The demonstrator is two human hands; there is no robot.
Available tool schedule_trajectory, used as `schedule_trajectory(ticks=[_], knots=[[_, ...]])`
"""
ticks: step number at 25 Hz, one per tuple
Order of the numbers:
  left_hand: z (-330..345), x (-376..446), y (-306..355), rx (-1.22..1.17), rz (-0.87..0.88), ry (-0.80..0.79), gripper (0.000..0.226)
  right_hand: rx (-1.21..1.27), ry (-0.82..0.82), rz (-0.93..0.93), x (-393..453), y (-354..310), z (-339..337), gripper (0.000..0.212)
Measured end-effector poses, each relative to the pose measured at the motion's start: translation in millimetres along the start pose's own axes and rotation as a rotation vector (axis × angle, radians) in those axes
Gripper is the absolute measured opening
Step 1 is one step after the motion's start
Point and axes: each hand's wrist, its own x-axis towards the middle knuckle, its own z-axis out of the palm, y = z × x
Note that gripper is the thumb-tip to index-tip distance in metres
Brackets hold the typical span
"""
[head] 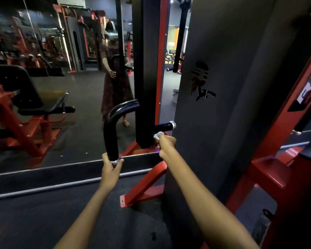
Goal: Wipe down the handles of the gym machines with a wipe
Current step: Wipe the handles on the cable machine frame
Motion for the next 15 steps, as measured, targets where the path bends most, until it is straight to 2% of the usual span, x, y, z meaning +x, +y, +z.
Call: schedule_trajectory(ticks=[3, 5, 7, 9, 12, 15], knots=[[-2.5, -1.6, 1.4, 0.019, 0.028, -0.042, 0.032, -0.075, -0.025, -0.085, -14.7, 2.0, -4.2, 0.027], [-4.5, -3.4, 2.1, 0.052, 0.039, -0.071, 0.034, -0.086, -0.011, -0.095, -22.2, 2.8, -11.5, 0.024], [-3.6, -6.6, -3.1, 0.056, -0.017, -0.080, 0.043, -0.111, 0.018, -0.125, -29.4, 8.1, -18.1, 0.022], [1.0, -10.5, -16.9, 0.102, -0.154, -0.101, 0.056, -0.152, 0.057, -0.147, -39.4, 18.1, -24.8, 0.018], [10.6, -20.4, -35.3, 0.282, -0.264, -0.372, 0.068, -0.261, 0.113, -0.178, -58.3, 40.8, -55.1, 0.015], [35.3, -34.5, -45.2, 0.421, -0.257, -0.659, 0.073, -0.215, 0.226, -0.174, -99.0, 54.6, -103.1, 0.027]])
